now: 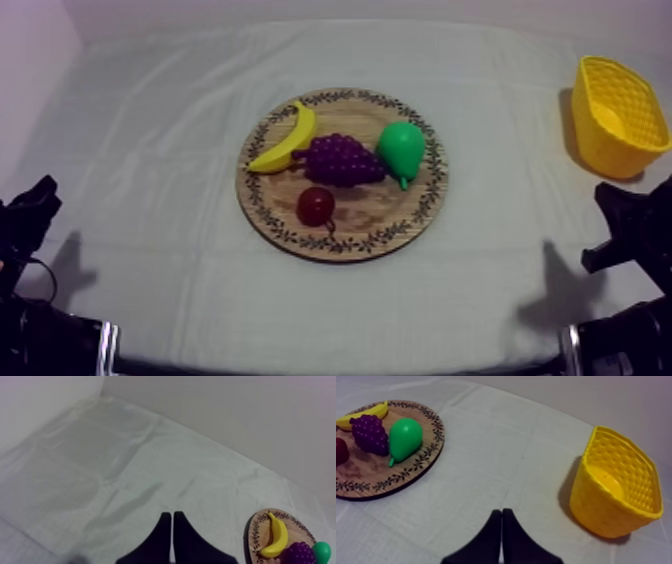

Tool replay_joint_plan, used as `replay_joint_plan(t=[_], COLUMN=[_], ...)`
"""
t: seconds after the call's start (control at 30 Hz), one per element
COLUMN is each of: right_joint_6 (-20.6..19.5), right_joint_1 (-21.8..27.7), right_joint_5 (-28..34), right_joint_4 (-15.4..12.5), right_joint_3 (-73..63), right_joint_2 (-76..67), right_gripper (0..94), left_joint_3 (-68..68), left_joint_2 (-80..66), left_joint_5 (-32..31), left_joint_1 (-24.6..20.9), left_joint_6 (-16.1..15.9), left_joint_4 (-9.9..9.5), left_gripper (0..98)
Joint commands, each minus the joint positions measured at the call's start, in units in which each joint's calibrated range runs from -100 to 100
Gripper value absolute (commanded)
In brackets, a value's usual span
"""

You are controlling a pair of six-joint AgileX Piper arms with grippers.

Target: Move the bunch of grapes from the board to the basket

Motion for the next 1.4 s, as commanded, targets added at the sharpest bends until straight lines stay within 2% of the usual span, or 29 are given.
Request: replay_joint_plan(t=[0.0, 0.47, 0.6, 0.83, 1.07, 1.37], right_joint_6=[1.7, -0.1, -0.9, 0.0, 1.6, 7.4], right_joint_1=[0.1, 1.2, 0.8, 0.4, -3.8, -7.0], right_joint_5=[1.1, 1.0, 0.1, 5.1, 11.6, 23.1], right_joint_4=[0.1, 0.1, 1.3, -0.2, -1.6, -7.3], right_joint_3=[0.0, 0.0, -2.0, -18.6, -38.6, -64.8], right_joint_2=[0.0, 0.0, 3.3, 18.5, 34.6, 53.5], right_gripper=[0.4, 0.4, 0.4, 0.3, 0.4, 0.4], left_joint_3=[0.0, 0.0, 0.0, 0.0, 0.0, 0.0], left_joint_2=[0.0, 0.0, 0.0, 0.0, 0.0, 0.0], left_joint_5=[0.0, 0.0, 0.0, 0.0, 0.0, 0.0], left_joint_1=[0.0, 0.0, 0.0, 0.0, 0.0, 0.0], left_joint_6=[0.0, 0.0, 0.0, 0.0, 0.0, 0.0], left_joint_4=[0.01, 0.01, 0.01, 0.01, 0.01, 0.01], left_gripper=[0.1, 0.1, 0.1, 0.1, 0.1, 0.1])
